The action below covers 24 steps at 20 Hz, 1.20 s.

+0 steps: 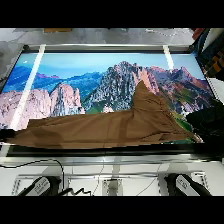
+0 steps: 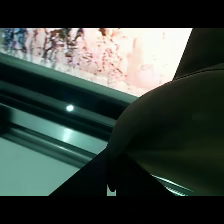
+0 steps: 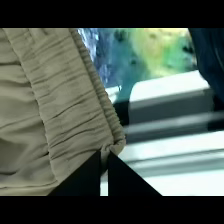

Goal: Fold the clothes and pants, and hang the long-sleeved shirts on hangers.

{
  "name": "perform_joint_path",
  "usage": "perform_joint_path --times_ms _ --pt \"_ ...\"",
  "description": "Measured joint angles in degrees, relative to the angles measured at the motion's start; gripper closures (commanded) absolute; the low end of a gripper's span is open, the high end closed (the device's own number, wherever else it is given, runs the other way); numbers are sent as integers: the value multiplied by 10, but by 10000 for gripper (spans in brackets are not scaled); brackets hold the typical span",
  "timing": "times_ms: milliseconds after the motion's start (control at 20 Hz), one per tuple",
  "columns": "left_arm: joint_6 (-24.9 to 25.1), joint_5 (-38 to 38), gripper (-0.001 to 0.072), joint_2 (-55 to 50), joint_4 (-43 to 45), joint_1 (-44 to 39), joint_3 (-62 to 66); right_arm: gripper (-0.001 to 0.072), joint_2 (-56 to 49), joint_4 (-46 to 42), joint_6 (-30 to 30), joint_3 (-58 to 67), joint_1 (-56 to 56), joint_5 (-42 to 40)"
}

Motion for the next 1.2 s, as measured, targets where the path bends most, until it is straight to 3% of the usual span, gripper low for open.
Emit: perform_joint_path --times_ms 300,700,750,850,900,1200 --pt "-29 -17 691 -22 43 4 -15 674 0 -26 0 -18 0 50" --pt "-35 -55 689 -91 53 4 -34 672 0 -37 -1 -73 0 58" --pt "-35 -56 652 -97 53 4 -35 602 0 -37 -1 -75 0 55" --pt "-35 -56 147 -103 54 4 -35 173 0 -38 -1 -78 0 45" --pt "-36 -55 73 -105 55 4 -35 152 0 -38 -1 -78 0 35" --pt "-59 -49 82 -109 55 -8 19 154 -2 -30 29 -64 0 -83"
